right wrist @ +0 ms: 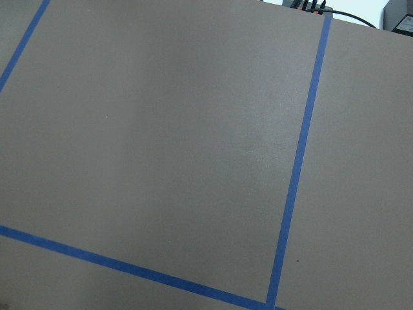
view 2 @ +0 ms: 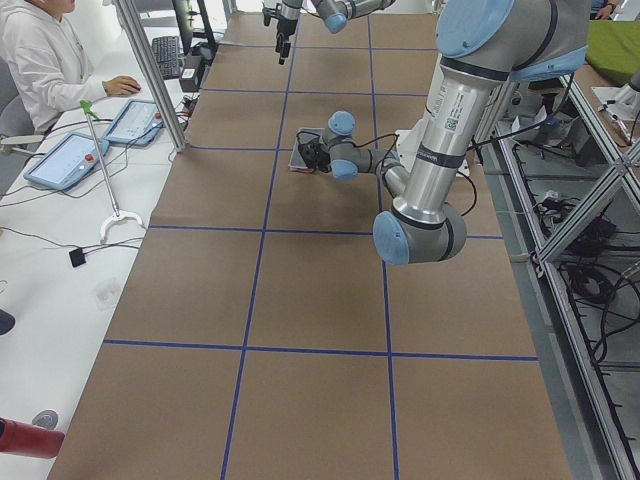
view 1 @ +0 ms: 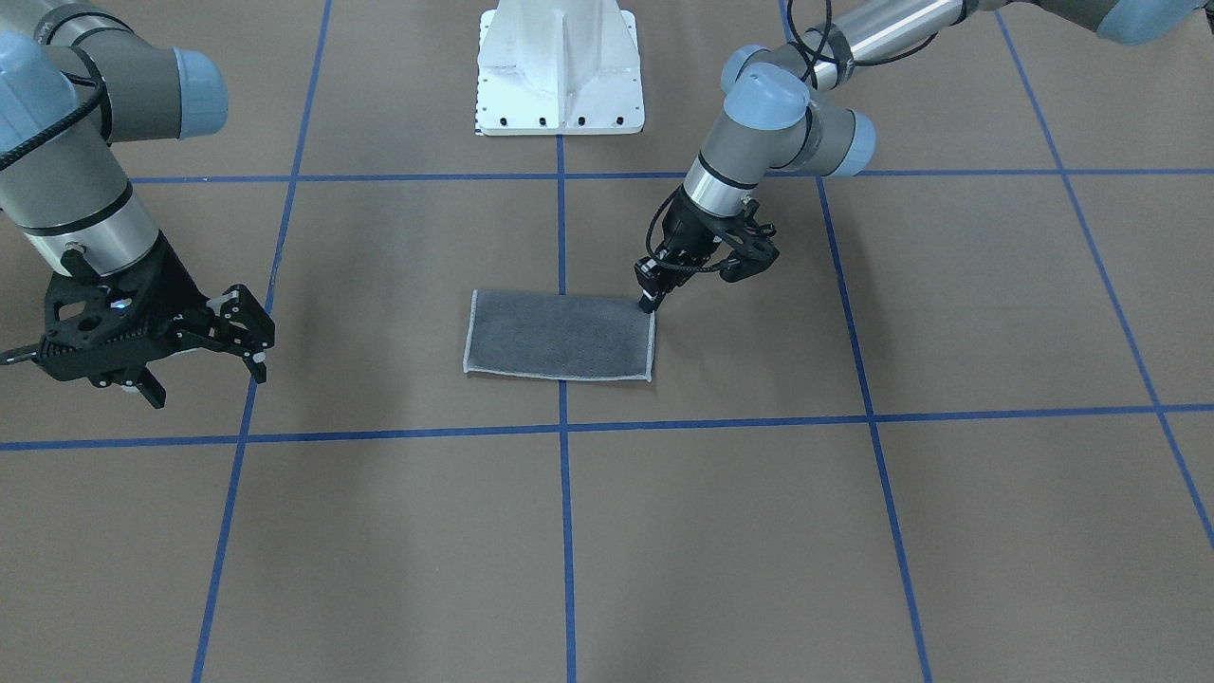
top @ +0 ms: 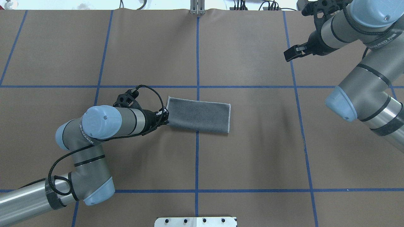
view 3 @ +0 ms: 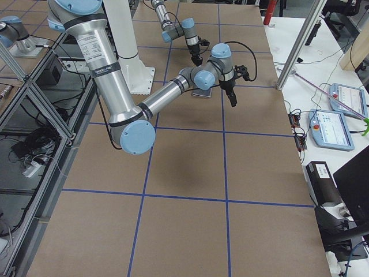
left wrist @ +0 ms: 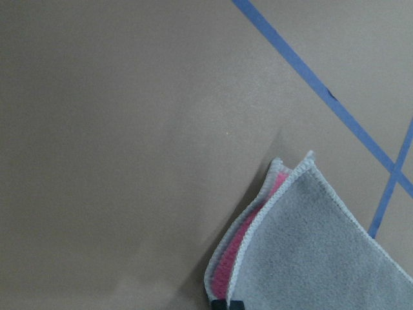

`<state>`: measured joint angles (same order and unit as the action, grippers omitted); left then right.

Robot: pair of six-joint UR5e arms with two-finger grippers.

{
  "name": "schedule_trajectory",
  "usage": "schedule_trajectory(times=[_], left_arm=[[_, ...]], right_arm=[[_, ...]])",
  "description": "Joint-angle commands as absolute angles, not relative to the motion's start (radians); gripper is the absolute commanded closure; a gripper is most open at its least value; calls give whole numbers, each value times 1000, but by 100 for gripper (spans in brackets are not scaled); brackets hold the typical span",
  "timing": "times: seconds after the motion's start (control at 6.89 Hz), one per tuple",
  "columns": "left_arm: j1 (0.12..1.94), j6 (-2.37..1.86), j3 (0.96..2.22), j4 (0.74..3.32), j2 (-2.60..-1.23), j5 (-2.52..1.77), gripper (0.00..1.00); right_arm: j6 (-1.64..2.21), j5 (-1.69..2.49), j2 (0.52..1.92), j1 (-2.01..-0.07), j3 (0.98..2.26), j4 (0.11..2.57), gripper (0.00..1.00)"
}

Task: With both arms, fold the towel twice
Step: 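Grasp the end of the folded grey strip with the left gripper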

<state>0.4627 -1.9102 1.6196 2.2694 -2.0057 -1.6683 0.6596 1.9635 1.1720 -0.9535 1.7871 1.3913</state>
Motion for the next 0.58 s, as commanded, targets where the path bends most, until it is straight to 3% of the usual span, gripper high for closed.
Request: schedule_trajectory(times=[0.0, 0.44], left_arm=[[468, -1838, 1731, 2272, -1868, -1669, 100], [479, -1836, 1805, 2313, -1744, -1667, 100]], right_arm=[[660, 1963, 1170, -954, 1787, 1391, 0], [660, 1963, 1170, -954, 1787, 1391, 0]])
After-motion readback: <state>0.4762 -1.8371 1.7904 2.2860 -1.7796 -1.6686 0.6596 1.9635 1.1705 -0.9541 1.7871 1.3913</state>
